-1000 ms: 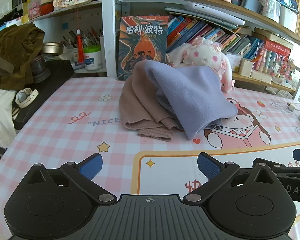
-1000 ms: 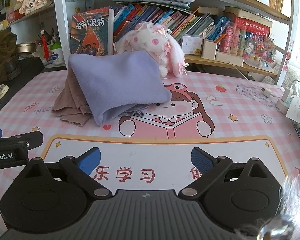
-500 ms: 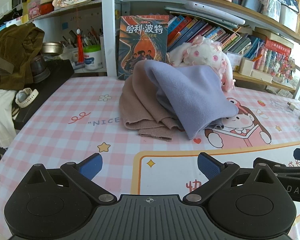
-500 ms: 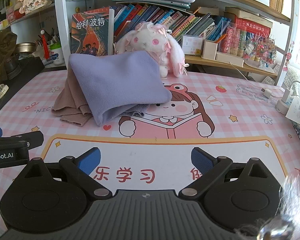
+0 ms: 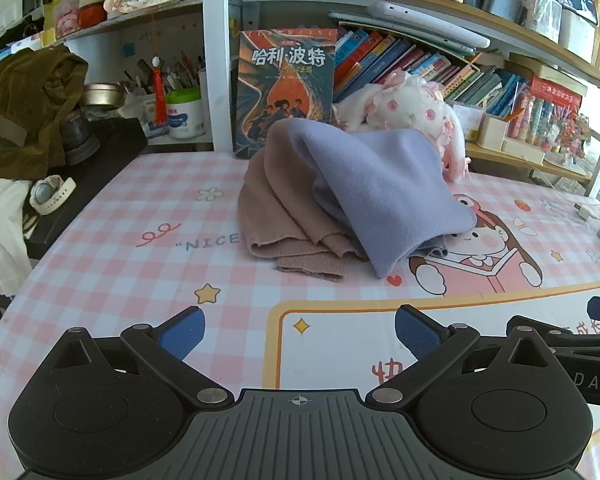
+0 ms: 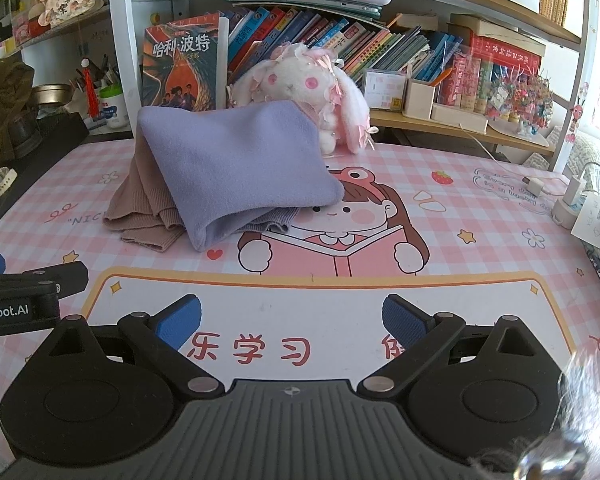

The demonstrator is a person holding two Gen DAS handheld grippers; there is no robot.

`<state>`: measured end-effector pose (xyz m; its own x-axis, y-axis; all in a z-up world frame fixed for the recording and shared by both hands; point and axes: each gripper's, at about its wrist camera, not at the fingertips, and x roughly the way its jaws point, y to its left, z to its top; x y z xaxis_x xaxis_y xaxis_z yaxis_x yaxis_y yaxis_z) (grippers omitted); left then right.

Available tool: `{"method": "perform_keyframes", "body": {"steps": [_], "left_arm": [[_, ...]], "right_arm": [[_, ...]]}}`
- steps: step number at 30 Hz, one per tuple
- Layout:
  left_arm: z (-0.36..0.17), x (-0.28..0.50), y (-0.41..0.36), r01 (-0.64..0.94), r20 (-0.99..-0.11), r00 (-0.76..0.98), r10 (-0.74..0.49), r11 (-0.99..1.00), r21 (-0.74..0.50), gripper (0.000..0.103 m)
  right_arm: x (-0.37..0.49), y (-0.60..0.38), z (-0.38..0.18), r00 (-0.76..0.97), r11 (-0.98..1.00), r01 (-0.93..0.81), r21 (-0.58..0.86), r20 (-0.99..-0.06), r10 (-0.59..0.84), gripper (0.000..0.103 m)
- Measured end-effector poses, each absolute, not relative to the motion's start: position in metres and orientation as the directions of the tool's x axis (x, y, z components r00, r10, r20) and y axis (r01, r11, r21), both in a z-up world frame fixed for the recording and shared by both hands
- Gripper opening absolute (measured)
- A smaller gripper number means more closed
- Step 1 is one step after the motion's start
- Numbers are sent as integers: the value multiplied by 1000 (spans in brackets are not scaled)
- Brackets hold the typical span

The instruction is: Fold clothes

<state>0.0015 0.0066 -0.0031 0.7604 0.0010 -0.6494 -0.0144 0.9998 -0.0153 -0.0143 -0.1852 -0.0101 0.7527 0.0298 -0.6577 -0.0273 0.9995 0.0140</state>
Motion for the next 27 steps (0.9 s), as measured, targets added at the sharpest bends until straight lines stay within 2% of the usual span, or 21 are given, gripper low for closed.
{"method": "perform_keyframes", "body": {"steps": [27], "left_arm": [[-4,5,10,-15,-655,755,0,1000,-17,102]], "right_arm": [[-14,-182,-9,752,1000,-26,9,-658,25,98]]}}
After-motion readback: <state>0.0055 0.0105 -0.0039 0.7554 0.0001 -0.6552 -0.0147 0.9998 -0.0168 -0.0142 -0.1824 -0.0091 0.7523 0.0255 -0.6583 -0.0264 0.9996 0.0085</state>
